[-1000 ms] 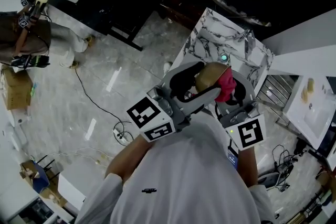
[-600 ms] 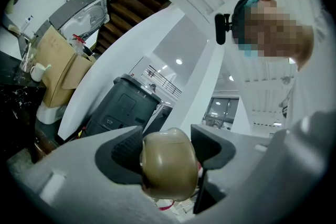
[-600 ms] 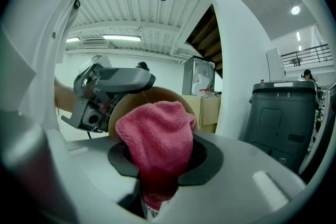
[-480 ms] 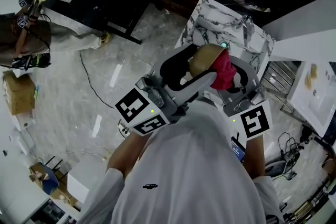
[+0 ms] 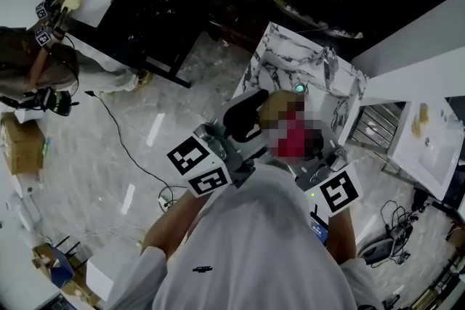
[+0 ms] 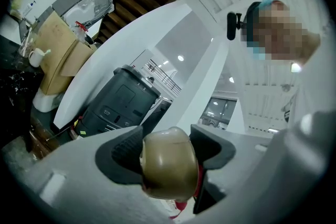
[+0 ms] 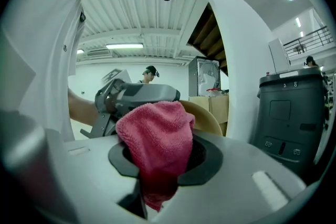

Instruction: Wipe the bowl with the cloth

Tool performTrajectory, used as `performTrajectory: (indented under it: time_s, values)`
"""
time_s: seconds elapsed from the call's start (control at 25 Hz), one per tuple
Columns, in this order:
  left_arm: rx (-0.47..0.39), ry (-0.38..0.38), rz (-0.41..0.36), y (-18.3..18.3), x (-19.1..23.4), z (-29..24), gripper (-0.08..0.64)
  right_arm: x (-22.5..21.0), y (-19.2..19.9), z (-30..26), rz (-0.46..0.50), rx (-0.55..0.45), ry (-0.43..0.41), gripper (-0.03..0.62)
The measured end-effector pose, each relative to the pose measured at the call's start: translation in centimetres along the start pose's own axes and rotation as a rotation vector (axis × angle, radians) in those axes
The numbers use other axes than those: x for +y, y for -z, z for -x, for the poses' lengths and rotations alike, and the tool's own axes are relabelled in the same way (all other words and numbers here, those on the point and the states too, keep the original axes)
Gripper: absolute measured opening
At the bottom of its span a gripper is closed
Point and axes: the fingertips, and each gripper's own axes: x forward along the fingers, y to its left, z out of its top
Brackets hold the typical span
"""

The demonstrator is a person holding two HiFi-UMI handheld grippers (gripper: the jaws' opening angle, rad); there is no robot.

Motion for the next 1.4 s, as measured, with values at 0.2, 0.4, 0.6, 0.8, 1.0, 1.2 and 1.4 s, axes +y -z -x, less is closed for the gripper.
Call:
performTrajectory:
  time_s: [0.2,0.4,0.6,0.8,1.0,1.2,1.4]
  values:
    - [-0.011,0.02,0.032,-0.5,-0.7,-0.4,0.29,-1.3,-1.2,0.2,0.009,-0.036,0.028,0.126]
    - [-0.01,0.019,0.013,-0.8,-0.9,0.2,0.29,-2.5,-1.8,-0.1,0.015,-0.063,0.081,0.127]
    - [-0.02,-0.005,-0.009,-1.4,-0.5,0.7,0.291,-3.7,-0.7,-0.2,0.051,0.045,0.121,0.129]
    - [-0.047,-0.029,-0.001,-1.8,0.2,1.4,0.291,-3.0,0.3,-0.4,0.083,0.102,0.141,0.128]
    - [-0.034,-0.033,-0.017,-1.9,0.5,0.9,0.291,-1.6,1.0,-0.1,0.042,0.113,0.088,0.127]
    - [0.011,-0.01,-0.01,-0.8,0.3,0.4,0.291,0.1,0.7,-1.1,0.02,0.082,-0.001,0.126]
    - [0.042,0.04,0.043,-0.2,0.1,0.4,0.291,-0.4,-0.6,-1.6,0.036,0.002,0.026,0.126]
